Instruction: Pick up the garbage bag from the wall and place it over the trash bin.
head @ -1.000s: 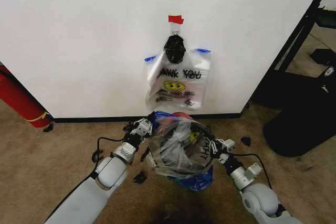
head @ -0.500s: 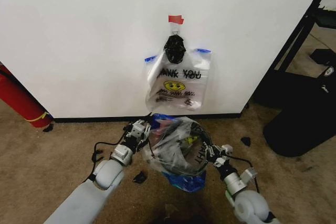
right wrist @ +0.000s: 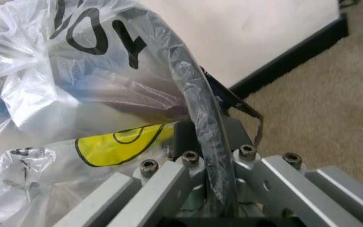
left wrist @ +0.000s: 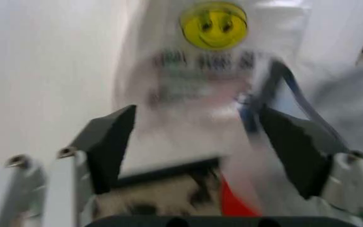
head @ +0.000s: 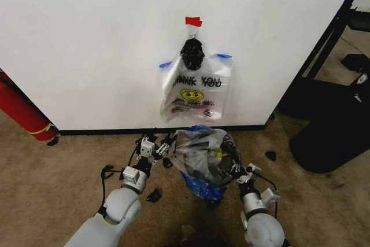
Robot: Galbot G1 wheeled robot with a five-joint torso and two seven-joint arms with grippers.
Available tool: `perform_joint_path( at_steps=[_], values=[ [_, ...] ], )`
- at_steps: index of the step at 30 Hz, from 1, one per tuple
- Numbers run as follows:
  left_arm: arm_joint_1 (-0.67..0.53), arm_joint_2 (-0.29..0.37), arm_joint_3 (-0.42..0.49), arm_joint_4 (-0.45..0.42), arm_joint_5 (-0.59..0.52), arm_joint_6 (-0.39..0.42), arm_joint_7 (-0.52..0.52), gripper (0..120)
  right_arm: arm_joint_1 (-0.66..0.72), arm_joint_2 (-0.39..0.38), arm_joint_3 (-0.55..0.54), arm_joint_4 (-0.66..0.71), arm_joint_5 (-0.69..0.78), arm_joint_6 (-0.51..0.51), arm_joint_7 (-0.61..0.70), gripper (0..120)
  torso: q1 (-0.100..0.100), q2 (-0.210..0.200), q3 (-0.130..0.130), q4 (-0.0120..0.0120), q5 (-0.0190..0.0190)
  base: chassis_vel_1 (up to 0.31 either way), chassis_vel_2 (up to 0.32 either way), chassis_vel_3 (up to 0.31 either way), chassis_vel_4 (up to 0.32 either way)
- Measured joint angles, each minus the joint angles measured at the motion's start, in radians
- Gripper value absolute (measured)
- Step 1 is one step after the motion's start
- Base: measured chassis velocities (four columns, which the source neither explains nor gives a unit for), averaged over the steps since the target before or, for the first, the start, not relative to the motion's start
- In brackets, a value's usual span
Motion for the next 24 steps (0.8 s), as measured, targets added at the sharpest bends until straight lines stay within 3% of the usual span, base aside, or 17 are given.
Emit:
perform_joint_path(
  at_steps=[4,7,13,19,24],
  values=[
    [0.088,0.025,0.045,-0.132,-0.156,0.192,-0.098,98,0.001,0.025,-0.008,-0.020,-0.006,0.090,-0.002,0,0.000,0.000,0.000,0.0002,0.0001,0.000,0.000,0.000,0.000],
    [0.102,0.033,0.062,-0.169,-0.253,0.260,-0.116,100,0.004,0.039,-0.010,-0.039,-0.014,0.139,-0.021,0,0.000,0.000,0.000,0.0001,0.0001,0.000,0.000,0.000,0.000],
    [0.085,0.014,0.085,-0.178,-0.372,0.328,-0.147,100,0.003,0.060,-0.016,-0.052,-0.046,0.192,-0.063,0,0.000,0.000,0.000,0.0000,-0.0001,0.000,0.000,0.000,0.000],
    [0.085,-0.014,0.085,-0.232,-0.580,0.425,-0.191,100,-0.002,0.065,-0.013,-0.052,-0.085,0.221,-0.091,0,0.000,0.000,0.000,0.0000,0.0000,0.000,0.000,0.000,0.000],
    [0.083,-0.031,0.084,-0.263,-0.654,0.461,-0.224,100,-0.004,0.064,-0.010,-0.052,-0.094,0.227,-0.096,0,0.000,0.000,0.000,0.0000,0.0001,0.000,0.000,0.000,0.000]
  ],
)
